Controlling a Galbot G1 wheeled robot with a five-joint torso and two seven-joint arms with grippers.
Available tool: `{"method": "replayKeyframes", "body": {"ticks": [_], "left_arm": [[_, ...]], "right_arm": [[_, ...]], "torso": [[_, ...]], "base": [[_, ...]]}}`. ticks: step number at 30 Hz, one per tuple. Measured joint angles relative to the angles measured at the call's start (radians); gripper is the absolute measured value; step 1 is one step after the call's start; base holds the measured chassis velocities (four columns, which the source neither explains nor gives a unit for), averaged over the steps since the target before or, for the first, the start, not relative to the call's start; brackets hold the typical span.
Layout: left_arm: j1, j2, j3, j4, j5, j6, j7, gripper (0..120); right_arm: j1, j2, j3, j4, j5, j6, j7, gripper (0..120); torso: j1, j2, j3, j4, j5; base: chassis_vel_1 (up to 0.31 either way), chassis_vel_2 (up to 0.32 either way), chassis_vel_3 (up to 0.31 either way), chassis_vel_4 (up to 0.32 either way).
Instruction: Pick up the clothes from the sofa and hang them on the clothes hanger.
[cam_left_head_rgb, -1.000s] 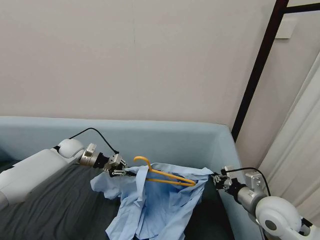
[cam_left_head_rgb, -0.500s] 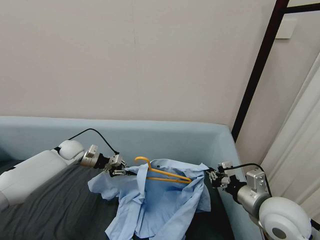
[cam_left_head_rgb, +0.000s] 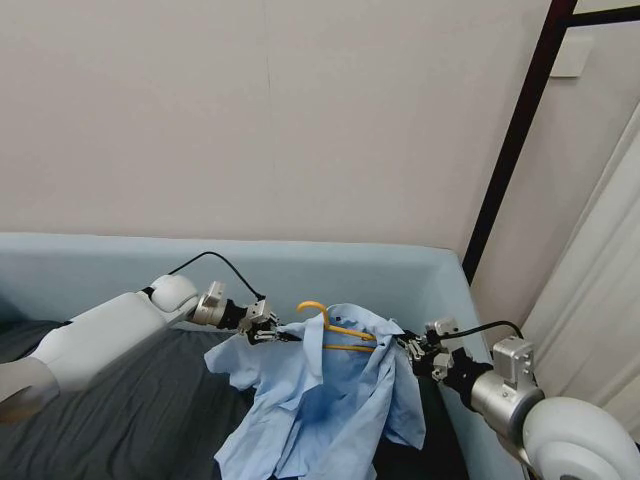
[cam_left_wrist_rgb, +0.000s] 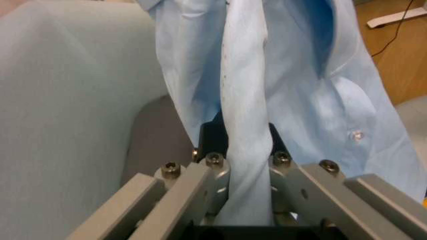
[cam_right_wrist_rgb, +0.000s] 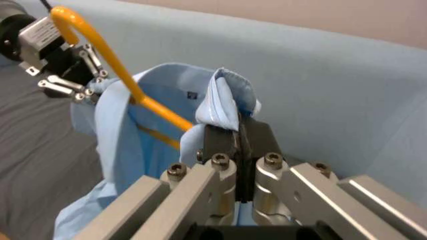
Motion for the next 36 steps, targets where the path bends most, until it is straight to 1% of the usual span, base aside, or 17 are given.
{"method": "replayKeyframes", "body": {"ticks": [3, 6, 11, 13, 16, 17, 20, 24, 27, 31, 34, 36], "left_arm": [[-0.009, -0.033, 0.008, 0.014, -0.015, 0.002, 0.017, 1], [-0.014, -0.050, 0.010, 0.028, -0.019, 0.004, 0.016, 1], [-0.037, -0.076, 0.022, 0.057, -0.055, 0.019, 0.008, 1], [-0.055, -0.087, 0.034, 0.063, -0.075, 0.027, 0.003, 1], [-0.096, -0.112, 0.051, 0.077, -0.099, 0.038, -0.006, 1], [-0.096, -0.112, 0.051, 0.077, -0.099, 0.038, -0.006, 1], [-0.138, -0.139, 0.070, 0.089, -0.123, 0.048, -0.018, 1], [-0.163, -0.152, 0.080, 0.096, -0.142, 0.055, -0.025, 1], [-0.185, -0.160, 0.087, 0.103, -0.155, 0.060, -0.027, 1], [-0.206, -0.164, 0.094, 0.113, -0.166, 0.064, -0.027, 1], [-0.227, -0.160, 0.101, 0.116, -0.178, 0.068, -0.026, 1], [-0.234, -0.156, 0.105, 0.109, -0.183, 0.070, -0.027, 1]], "right_arm": [[0.038, -0.010, -0.015, -0.027, 0.000, -0.001, -0.003, 0], [0.047, -0.016, -0.022, -0.024, -0.013, -0.001, -0.011, 0], [0.074, -0.028, -0.053, -0.009, -0.045, -0.012, -0.013, 0], [0.110, -0.038, -0.083, -0.019, -0.061, -0.012, -0.016, 0], [0.211, -0.045, -0.142, -0.034, -0.067, -0.015, -0.015, 0], [0.211, -0.045, -0.142, -0.034, -0.067, -0.015, -0.015, 0], [0.313, -0.047, -0.216, -0.047, -0.093, -0.030, -0.012, 0], [0.354, -0.047, -0.251, -0.051, -0.107, -0.034, -0.012, 0], [0.361, -0.048, -0.263, -0.042, -0.119, -0.035, -0.015, 0], [0.329, -0.061, -0.253, -0.016, -0.159, -0.033, -0.038, 0], [0.235, -0.087, -0.200, 0.008, -0.245, -0.017, -0.089, 0], [0.222, -0.090, -0.194, 0.013, -0.262, -0.013, -0.094, 0]], "torso": [[0.000, 0.000, 0.000, 0.0002, -0.0002], [0.000, 0.000, 0.000, 0.0001, -0.0001], [0.000, 0.000, 0.000, 0.0000, -0.0003], [0.000, 0.000, 0.000, 0.0001, -0.0003], [0.000, 0.000, 0.000, 0.0001, -0.0001], [0.000, 0.000, 0.000, 0.0001, -0.0001], [0.000, 0.000, 0.000, 0.0001, -0.0003], [0.000, 0.000, 0.000, 0.0001, -0.0002], [0.000, 0.000, 0.000, 0.0000, -0.0002], [0.000, 0.000, 0.000, 0.0001, -0.0002], [0.000, 0.000, 0.000, -0.0001, -0.0002], [0.000, 0.000, 0.000, -0.0001, -0.0002]], "base": [[0.000, 0.000, 0.000, 0.000], [0.000, 0.000, 0.000, 0.000], [0.000, 0.000, 0.000, 0.000], [0.000, 0.000, 0.000, 0.000], [0.000, 0.000, 0.000, 0.000], [0.000, 0.000, 0.000, 0.000], [0.000, 0.000, 0.000, 0.000], [0.000, 0.000, 0.000, 0.000], [0.000, 0.000, 0.000, 0.000], [0.000, 0.000, 0.000, 0.000], [0.000, 0.000, 0.000, 0.000], [0.000, 0.000, 0.000, 0.000]]}}
